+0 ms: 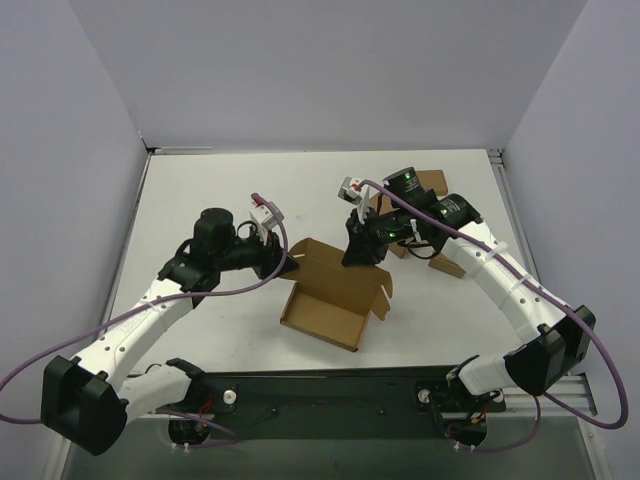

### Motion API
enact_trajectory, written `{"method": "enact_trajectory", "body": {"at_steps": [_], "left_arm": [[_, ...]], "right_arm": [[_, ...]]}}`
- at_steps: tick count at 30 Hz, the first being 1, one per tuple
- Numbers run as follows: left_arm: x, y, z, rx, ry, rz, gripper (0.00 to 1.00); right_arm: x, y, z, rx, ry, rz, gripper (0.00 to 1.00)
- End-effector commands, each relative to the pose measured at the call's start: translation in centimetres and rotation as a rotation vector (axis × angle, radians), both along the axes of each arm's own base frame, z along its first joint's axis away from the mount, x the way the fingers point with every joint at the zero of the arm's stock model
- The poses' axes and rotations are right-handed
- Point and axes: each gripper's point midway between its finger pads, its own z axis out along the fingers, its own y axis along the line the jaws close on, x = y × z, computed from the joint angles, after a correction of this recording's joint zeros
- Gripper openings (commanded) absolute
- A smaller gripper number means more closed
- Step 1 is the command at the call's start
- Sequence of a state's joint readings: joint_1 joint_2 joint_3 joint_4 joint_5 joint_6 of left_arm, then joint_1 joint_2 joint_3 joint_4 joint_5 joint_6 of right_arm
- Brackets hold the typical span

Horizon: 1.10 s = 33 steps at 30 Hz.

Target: Fold the paper box

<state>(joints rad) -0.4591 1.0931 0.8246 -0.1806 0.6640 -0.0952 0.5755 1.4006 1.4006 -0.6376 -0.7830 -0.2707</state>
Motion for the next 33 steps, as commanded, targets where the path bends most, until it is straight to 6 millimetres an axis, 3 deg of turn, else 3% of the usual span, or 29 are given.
{"method": "enact_trajectory", "body": {"at_steps": [1,3,4,6,7,8,17,18,27,33], "left_arm": [[0.2,-0.3,0.5,0.016,-0.055,-0.008,0.2],[0.2,-0.2,0.3,0.029,-0.056,-0.004,0.08],[0.2,-0.3,0.3,0.029,-0.056,-0.004,0.05],[0.3,-0.2,0.4,0.031,-0.061,0.001,0.0],[0.3,-0.2,0.5,0.031,-0.067,0.001,0.0],[0.3,-0.1,0.6,0.031,-0.071,0.002,0.0],[-0.1,0.0,1.2,0.016,-0.098,-0.014,0.0],[-0.2,0.0,1.3,0.012,-0.099,-0.02,0.0],[-0.8,-0.3,1.9,-0.015,-0.114,-0.052,0.0],[-1.0,-0.3,2.0,-0.022,-0.121,-0.06,0.0]], "right_arm": [[1.0,-0.6,0.2,-0.022,-0.032,-0.039,0.0],[2.1,-1.2,0.1,-0.052,-0.057,-0.107,0.1],[2.7,-1.4,0.1,-0.054,-0.044,-0.165,0.23],[3.4,-2.2,0.1,-0.057,-0.052,-0.228,0.41],[3.8,-2.8,-0.6,-0.046,-0.035,-0.263,0.58],[3.6,-3.3,-0.3,-0.018,-0.046,-0.279,0.63],[3.6,-8.6,-1.7,0.133,-0.093,-0.544,0.73],[3.3,-9.1,-3.3,0.114,-0.078,-0.562,0.73],[3.4,-9.7,-5.1,0.099,-0.1,-0.582,0.74],[4.8,-10.0,-6.0,0.056,-0.131,-0.586,0.73]]}}
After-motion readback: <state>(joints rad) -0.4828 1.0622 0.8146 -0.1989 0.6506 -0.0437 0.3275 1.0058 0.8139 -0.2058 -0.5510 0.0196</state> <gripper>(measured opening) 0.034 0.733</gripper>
